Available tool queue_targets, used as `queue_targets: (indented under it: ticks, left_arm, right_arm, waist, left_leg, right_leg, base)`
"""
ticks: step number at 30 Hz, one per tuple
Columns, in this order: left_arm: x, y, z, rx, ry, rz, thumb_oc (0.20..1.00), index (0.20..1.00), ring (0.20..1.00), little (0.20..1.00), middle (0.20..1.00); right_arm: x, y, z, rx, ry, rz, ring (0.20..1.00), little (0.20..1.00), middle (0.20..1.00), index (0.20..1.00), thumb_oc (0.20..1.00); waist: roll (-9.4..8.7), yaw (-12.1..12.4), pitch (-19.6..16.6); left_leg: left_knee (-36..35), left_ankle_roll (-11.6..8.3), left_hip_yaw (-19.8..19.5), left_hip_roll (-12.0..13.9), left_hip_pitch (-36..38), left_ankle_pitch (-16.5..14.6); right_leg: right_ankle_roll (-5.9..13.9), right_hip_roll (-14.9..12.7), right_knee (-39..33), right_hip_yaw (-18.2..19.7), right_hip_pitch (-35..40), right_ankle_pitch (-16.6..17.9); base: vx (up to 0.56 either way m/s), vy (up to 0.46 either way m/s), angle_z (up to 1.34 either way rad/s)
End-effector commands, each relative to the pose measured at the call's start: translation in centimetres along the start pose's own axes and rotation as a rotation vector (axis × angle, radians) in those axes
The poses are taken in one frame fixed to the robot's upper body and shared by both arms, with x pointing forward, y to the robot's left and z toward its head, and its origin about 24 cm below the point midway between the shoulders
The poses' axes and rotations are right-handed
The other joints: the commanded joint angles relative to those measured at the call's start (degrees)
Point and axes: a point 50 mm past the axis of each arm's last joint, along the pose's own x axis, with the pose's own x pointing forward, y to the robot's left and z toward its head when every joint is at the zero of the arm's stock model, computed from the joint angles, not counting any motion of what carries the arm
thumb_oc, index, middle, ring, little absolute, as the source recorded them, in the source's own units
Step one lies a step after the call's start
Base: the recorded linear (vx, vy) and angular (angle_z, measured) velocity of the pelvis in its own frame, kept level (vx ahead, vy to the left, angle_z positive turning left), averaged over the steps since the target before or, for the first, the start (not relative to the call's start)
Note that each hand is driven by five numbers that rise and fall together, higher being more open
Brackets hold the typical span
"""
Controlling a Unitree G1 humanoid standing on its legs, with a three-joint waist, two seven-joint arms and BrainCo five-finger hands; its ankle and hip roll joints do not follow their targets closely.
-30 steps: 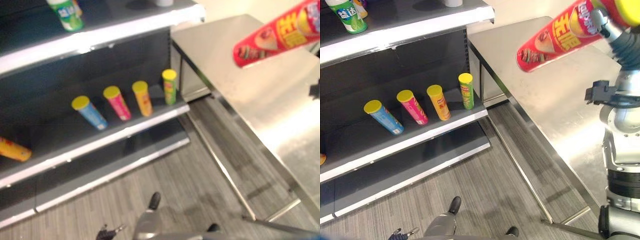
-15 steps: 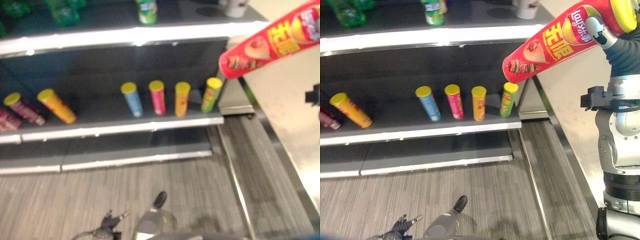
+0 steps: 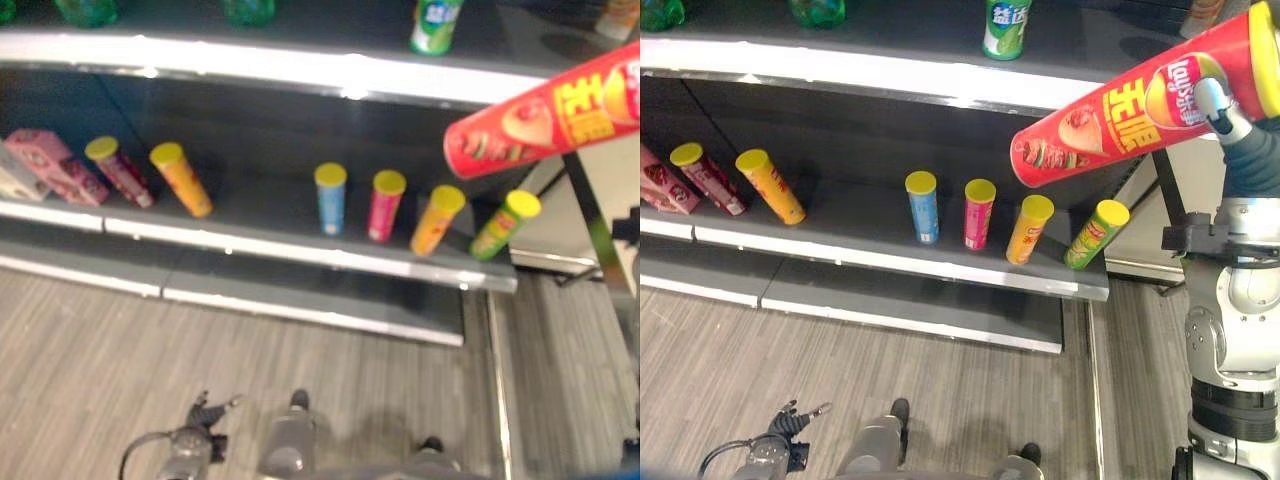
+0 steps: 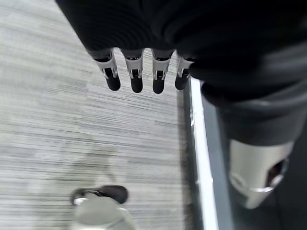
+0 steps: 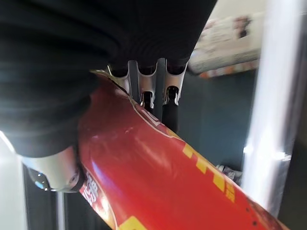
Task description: Put the goods on the table back onto the shelves and tidy them up.
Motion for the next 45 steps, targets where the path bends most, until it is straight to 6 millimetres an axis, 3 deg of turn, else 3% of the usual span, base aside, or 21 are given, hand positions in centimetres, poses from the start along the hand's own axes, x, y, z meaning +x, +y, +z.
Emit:
queue_targets:
  ticks: [1, 2, 3, 4, 7, 11, 14, 20, 21, 24, 25, 26, 27, 29, 30, 33, 36, 40, 42, 44, 45]
  left_arm:
    - [-0.1, 3.1, -0.2, 0.077, -0.026, 0.083, 1.0, 1.0, 1.0, 1.0, 1.0]
    - [-0.1, 3.2, -0.3, 0.083, -0.019, 0.08, 1.0, 1.0, 1.0, 1.0, 1.0]
    - [0.0, 3.1, -0.3, 0.08, -0.015, 0.08, 1.0, 1.0, 1.0, 1.0, 1.0]
    - [0.0, 3.1, -0.2, 0.08, -0.016, 0.079, 1.0, 1.0, 1.0, 1.0, 1.0]
    - [-0.4, 2.4, -1.4, 0.057, 0.019, 0.057, 1.0, 1.0, 1.0, 1.0, 1.0]
    - [-0.6, 1.7, -2.1, 0.023, 0.036, 0.045, 1.0, 1.0, 1.0, 1.0, 1.0]
    - [-0.6, 1.3, -1.7, 0.026, 0.018, 0.031, 1.0, 1.0, 1.0, 1.0, 1.0]
    - [-0.7, 1.4, -1.9, 0.016, 0.023, 0.039, 1.0, 1.0, 1.0, 1.0, 1.0]
    - [-0.7, 1.9, -1.8, 0.028, 0.018, 0.06, 1.0, 1.0, 1.0, 1.0, 1.0]
    - [-0.7, 2.1, -1.7, 0.063, 0.005, 0.066, 1.0, 1.0, 1.0, 1.0, 1.0]
    - [-0.7, 2.1, -1.7, 0.063, 0.005, 0.065, 1.0, 1.0, 1.0, 1.0, 1.0]
    - [-0.7, 2.3, -1.7, 0.087, 0.005, 0.07, 1.0, 1.0, 1.0, 1.0, 1.0]
    - [-0.8, 2.3, -1.7, 0.094, -0.005, 0.068, 1.0, 1.0, 1.0, 1.0, 1.0]
    - [-0.5, 2.3, -0.9, 0.11, -0.027, 0.059, 1.0, 1.0, 1.0, 1.0, 1.0]
    - [-0.5, 2.6, -1.0, 0.134, -0.023, 0.058, 1.0, 1.0, 1.0, 1.0, 1.0]
    - [-0.5, 3.2, -0.9, 0.137, -0.027, 0.077, 1.0, 1.0, 1.0, 1.0, 1.0]
    - [-0.4, 3.8, -0.5, 0.124, -0.031, 0.094, 1.0, 1.0, 1.0, 1.0, 1.0]
    - [-0.4, 3.3, -0.8, 0.129, -0.012, 0.072, 1.0, 1.0, 1.0, 1.0, 1.0]
    - [-0.4, 2.8, -1.2, 0.126, 0.004, 0.059, 1.0, 1.0, 1.0, 1.0, 1.0]
    - [-0.5, 2.3, -1.1, 0.125, -0.004, 0.039, 1.0, 1.0, 1.0, 1.0, 1.0]
    - [-0.5, 2.4, -1.2, 0.111, 0.004, 0.053, 1.0, 1.0, 1.0, 1.0, 1.0]
  right_arm:
    - [2.0, 0.1, 3.5, -0.065, -0.191, 0.037, 0.2, 0.2, 0.2, 0.2, 0.2]
    - [2.0, -0.2, 4.0, -0.08, -0.208, 0.033, 0.2, 0.2, 0.2, 0.2, 0.2]
    - [2.0, -0.5, 4.2, -0.093, -0.217, 0.023, 0.2, 0.2, 0.2, 0.2, 0.2]
    - [2.0, -0.5, 4.2, -0.093, -0.218, 0.022, 0.2, 0.2, 0.2, 0.2, 0.2]
    - [2.0, -0.8, 4.6, -0.109, -0.234, 0.013, 0.2, 0.2, 0.2, 0.2, 0.2]
    - [2.2, -0.8, 4.5, -0.078, -0.239, 0.012, 0.2, 0.2, 0.2, 0.2, 0.2]
    - [2.4, -1.0, 4.7, -0.082, -0.245, 0.004, 0.2, 0.2, 0.2, 0.2, 0.2]
    - [2.4, -0.9, 4.4, -0.103, -0.226, 0.013, 0.2, 0.2, 0.2, 0.2, 0.2]
    - [2.6, -0.9, 4.6, -0.122, -0.23, 0.02, 0.2, 0.2, 0.2, 0.2, 0.2]
    - [2.4, -1.3, 4.4, -0.167, -0.208, 0.013, 0.2, 0.2, 0.2, 0.2, 0.2]
    - [2.4, -1.4, 4.4, -0.167, -0.207, 0.013, 0.2, 0.2, 0.2, 0.2, 0.2]
    - [2.2, -1.7, 4.2, -0.18, -0.201, -0.014, 0.2, 0.2, 0.2, 0.2, 0.2]
    - [2.0, -1.8, 4.1, -0.209, -0.187, -0.006, 0.2, 0.2, 0.2, 0.2, 0.2]
    - [1.4, -2.7, 4.3, -0.265, -0.167, -0.037, 0.2, 0.2, 0.2, 0.2, 0.2]
    - [0.9, -3.1, 3.6, -0.299, -0.131, -0.07, 0.2, 0.2, 0.2, 0.2, 0.2]
    - [0.6, -2.7, 3.3, -0.312, -0.117, -0.056, 0.2, 0.2, 0.2, 0.2, 0.2]
    - [0.5, -2.7, 3.0, -0.29, -0.112, -0.066, 0.2, 0.2, 0.2, 0.2, 0.2]
    - [0.9, -2.2, 3.0, -0.26, -0.124, -0.034, 0.2, 0.2, 0.2, 0.2, 0.2]
    - [1.2, -2.0, 2.9, -0.254, -0.129, -0.021, 0.2, 0.2, 0.2, 0.2, 0.2]
    - [1.2, -1.6, 3.1, -0.248, -0.139, 0.008, 0.2, 0.2, 0.2, 0.2, 0.2]
    - [1.3, -1.5, 3.1, -0.229, -0.136, 0.01, 0.2, 0.2, 0.2, 0.2, 0.2]
  waist:
    - [0.75, 0.9, -2.7]
    - [0.76, 1.1, -2.2]
    - [0.52, 1.1, -2.2]
    - [0.51, 1.0, -2.2]
    - [-1.03, 1.6, -2.0]
    - [-1.77, 1.6, -1.6]
    - [-1.95, 1.5, -0.7]
    - [-1.2, 0.4, -0.5]
    - [-1.11, -0.6, -0.8]
    - [0.28, -2.3, -2.7]
    - [0.3, -2.3, -2.7]
    - [0.7, -2.4, -3.2]
    - [1.3, -2.4, -3.6]
    - [2.36, -3.8, -5.0]
    - [1.94, -4.2, -4.8]
    - [1.22, -3.3, -3.4]
    - [1.17, -3.0, -2.0]
    - [1.51, -1.9, -1.6]
    - [0.82, -1.7, -1.4]
    - [-0.39, -1.5, -1.1]
    - [-0.96, -1.4, -1.2]
  left_leg:
    - [-13.8, -4.43, -2.6, 8.0, 9.4, -1.1]
    - [-13.2, -3.68, -2.8, 6.5, 8.8, -0.9]
    - [-12.7, -3.21, -3.2, 5.5, 8.3, -0.7]
    - [-12.7, -3.18, -3.3, 5.4, 8.1, -0.5]
    - [-12.0, -2.38, -3.5, 2.2, 8.1, -0.5]
    - [-10.2, -2.69, -4.3, 1.7, 8.7, -1.4]
    - [-5.7, -3.84, -4.2, 1.8, 6.9, -1.9]
    - [-4.5, -6.59, -3.6, 9.2, 6.3, -0.6]
    - [-6.8, -7.05, -4.6, 16.6, 7.5, 3.4]
    - [-11.5, -8.73, -5.3, 22.8, 10.4, 9.8]
    - [-11.7, -8.75, -5.2, 22.9, 10.5, 9.9]
    - [-12.0, -10.47, -6.7, 24.2, 11.6, 11.8]
    - [-12.4, -10.43, -9.3, 23.3, 11.7, 10.5]
    - [-14.8, -12.27, -8.1, 22.2, 13.5, 3.7]
    - [-15.7, -11.34, -5.8, 19.4, 14.5, -1.5]
    - [-14.2, -9.32, -2.3, 16.6, 14.8, -3.7]
    - [-12.6, -7.2, -0.7, 12.9, 12.2, -2.9]
    - [-12.1, -4.77, -0.3, 9.5, 10.3, -1.7]
    - [-12.0, -3.98, -0.3, 7.7, 10.0, -1.5]
    - [-11.5, -3.97, -1.1, 6.1, 10.0, -2.1]
    - [-11.2, -4.31, -1.5, 5.8, 9.9, -2.0]
  right_leg:
    - [3.03, 1.5, 4.0, 4.7, -4.0, -2.0]
    - [1.51, 6.0, 5.3, 4.6, -3.1, -7.7]
    - [0.57, 8.4, 6.0, 4.8, -2.8, -9.9]
    - [0.53, 8.4, 6.0, 4.7, -2.9, -9.8]
    - [-2.04, 14.9, 4.1, 8.0, -1.6, -13.4]
    - [-2.72, 16.6, -1.0, 10.1, 0.3, -11.9]
    - [-3.01, 16.4, -3.6, 8.8, 2.1, -11.5]
    - [-1.94, 14.6, -5.5, 7.9, 3.8, -11.0]
    - [-0.04, 10.8, -4.9, 8.7, 2.4, -10.5]
    - [2.79, 6.7, -3.8, 9.6, 0.2, -9.1]
    - [2.78, 6.8, -3.8, 9.6, 0.1, -9.1]
    - [3.86, 5.1, -3.3, 9.9, -1.1, -8.0]
    - [4.61, 4.2, -3.2, 10.1, -1.4, -7.1]
    - [5.63, 1.5, -4.2, 9.6, -1.7, -3.4]
    - [5.63, -1.9, -5.3, 8.7, -4.6, 6.0]
    - [5.63, -2.8, -5.7, 7.1, -6.8, 8.3]
    - [5.06, 1.3, -0.5, 7.6, -7.1, 0.6]
    - [0.87, 9.8, 7.6, 7.7, -6.0, -10.1]
    - [-0.44, 14.3, 8.4, 9.7, -6.2, -11.8]
    - [-2.79, 16.9, 5.6, 12.0, -4.8, -13.6]
    - [-2.62, 17.1, 4.4, 12.5, -4.4, -12.6]
  base:
    - [-0.14, 0.307, -0.07]
    - [-0.07, 0.158, -0.02]
    - [-0.07, 0.157, 0.01]
    - [-0.04, 0.075, 0.04]
    - [-0.01, 0.034, 0.37]
    - [0.05, -0.045, 0.07]
    - [-0.03, 0.007, 0.06]
    - [-0.04, 0.199, 0.14]
    - [-0.13, 0.698, -0.21]
    - [-0.08, 0.585, -0.12]
    - [-0.07, 0.433, 0.01]
    - [-0.07, 0.432, 0.01]
    - [-0.09, 0.65, 0.14]
    - [-0.17, 0.676, 0.34]
    - [-0.22, 0.541, 0.35]
    - [-0.25, 0.407, -0.36]
    - [-0.29, 0.44, -0.41]
    - [-0.19, 0.247, -0.13]
    - [-0.08, 0.086, -0.14]
    - [0.01, -0.019, 0.29]
    - [0.03, -0.036, 0.27]
